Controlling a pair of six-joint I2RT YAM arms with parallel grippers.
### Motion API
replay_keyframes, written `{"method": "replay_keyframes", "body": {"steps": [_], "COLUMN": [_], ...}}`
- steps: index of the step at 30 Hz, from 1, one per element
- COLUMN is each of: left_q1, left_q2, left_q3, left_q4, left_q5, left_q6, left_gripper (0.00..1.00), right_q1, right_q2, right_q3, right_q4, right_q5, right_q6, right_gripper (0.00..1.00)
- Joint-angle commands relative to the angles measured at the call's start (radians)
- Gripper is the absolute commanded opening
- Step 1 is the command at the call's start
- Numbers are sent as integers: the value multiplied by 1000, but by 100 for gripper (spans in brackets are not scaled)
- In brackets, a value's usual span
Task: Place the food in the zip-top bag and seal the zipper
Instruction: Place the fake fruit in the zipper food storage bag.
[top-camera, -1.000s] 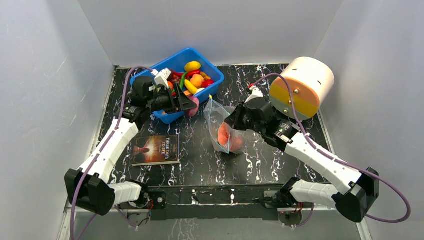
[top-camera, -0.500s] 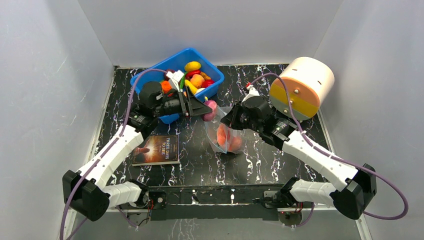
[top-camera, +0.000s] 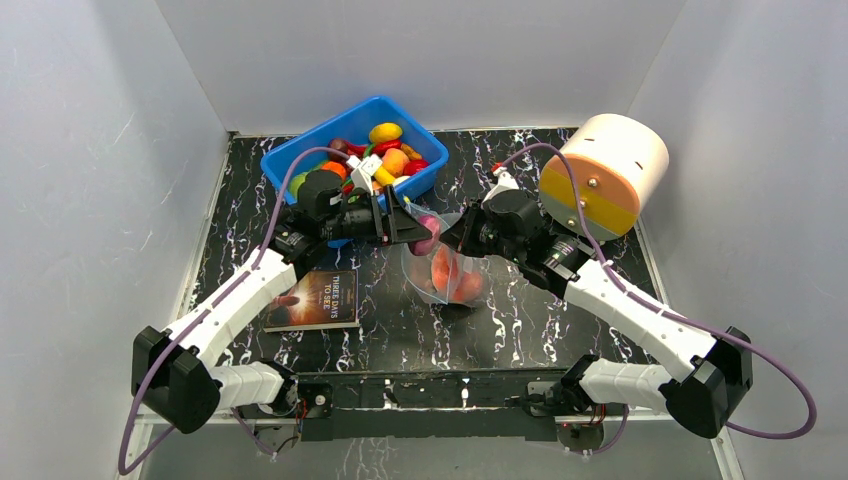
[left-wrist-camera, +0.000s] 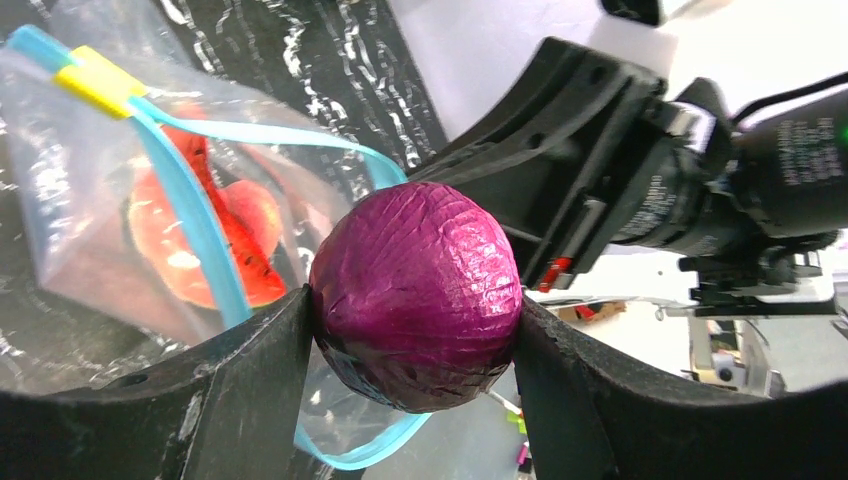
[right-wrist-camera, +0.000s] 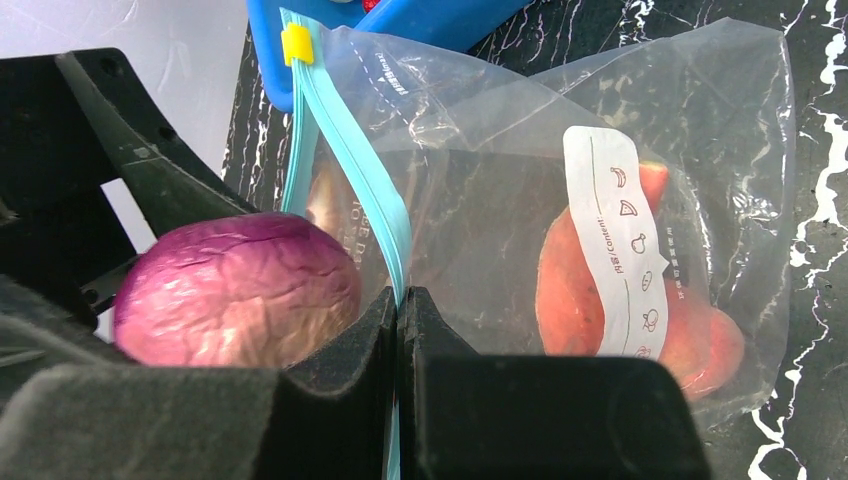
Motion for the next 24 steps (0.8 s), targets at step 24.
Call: {"method": "replay_keyframes", "body": {"steps": [24], "left_q1": [-5], "left_q2": [-11], "left_q3": [115], "left_q4": [-239], "left_q5": [-99], "left_q6": [144], "left_gripper": [83], "right_q1": [1], "right_q2": [-47], "right_q3": [51], "right_q4": [53], "right_q5": [26], "right_q6": [-17], "right_gripper": [0]}}
